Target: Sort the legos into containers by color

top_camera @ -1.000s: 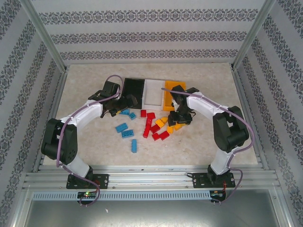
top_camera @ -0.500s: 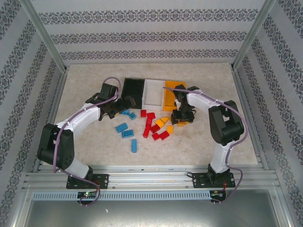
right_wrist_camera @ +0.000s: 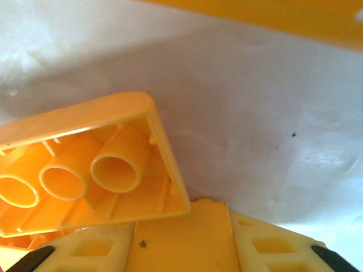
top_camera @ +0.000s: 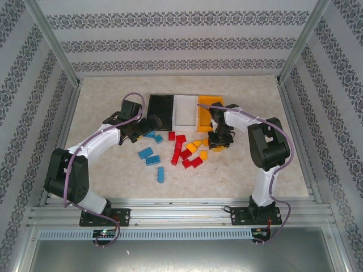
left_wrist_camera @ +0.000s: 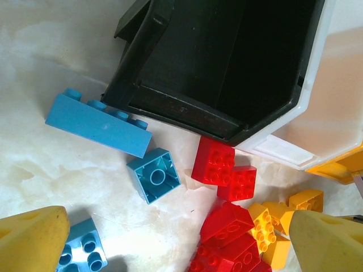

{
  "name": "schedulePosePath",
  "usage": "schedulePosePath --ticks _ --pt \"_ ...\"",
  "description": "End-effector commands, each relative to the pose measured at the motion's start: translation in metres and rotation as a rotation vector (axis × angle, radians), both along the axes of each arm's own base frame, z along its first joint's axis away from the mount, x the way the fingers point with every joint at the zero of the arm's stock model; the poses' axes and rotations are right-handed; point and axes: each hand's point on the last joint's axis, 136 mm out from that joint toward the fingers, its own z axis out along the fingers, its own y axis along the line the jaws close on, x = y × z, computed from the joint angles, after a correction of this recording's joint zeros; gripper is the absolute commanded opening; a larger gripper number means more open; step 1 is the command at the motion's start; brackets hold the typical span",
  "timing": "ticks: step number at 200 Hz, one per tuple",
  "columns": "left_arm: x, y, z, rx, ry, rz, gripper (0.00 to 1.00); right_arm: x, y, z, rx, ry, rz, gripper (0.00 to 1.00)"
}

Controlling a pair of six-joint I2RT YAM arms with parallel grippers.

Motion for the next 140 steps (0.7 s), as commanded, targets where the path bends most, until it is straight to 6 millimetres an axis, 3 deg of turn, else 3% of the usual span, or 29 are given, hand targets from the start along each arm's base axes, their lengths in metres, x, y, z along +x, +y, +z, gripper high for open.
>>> schedulePosePath --ticks 1,43,75,107,140 --pt "0.003 -0.004 0.007 -0.006 -0.033 0.008 1.00 -0.003 -0.007 0.015 -0.010 -0.018 -0.027 0.34" --pt "0.007 -0.007 0.005 -0.013 -0.030 0.002 1.00 -0.012 -0.002 0.045 0.029 -0.069 -0.051 0.33" --pt "0.007 -0.011 0.003 -0.020 -0.025 -0.008 1.00 -0.003 0.003 0.073 0.068 -0.139 -0.080 0.33" --pt "0.003 -0.010 0.004 -0.011 -0.023 -0.024 1.00 0.030 0.009 0.099 0.095 -0.227 -0.101 0.33" --pt "-0.002 -0.007 0.007 0.011 -0.026 -0.044 1.00 0.076 0.016 0.109 0.100 -0.284 -0.118 0.33"
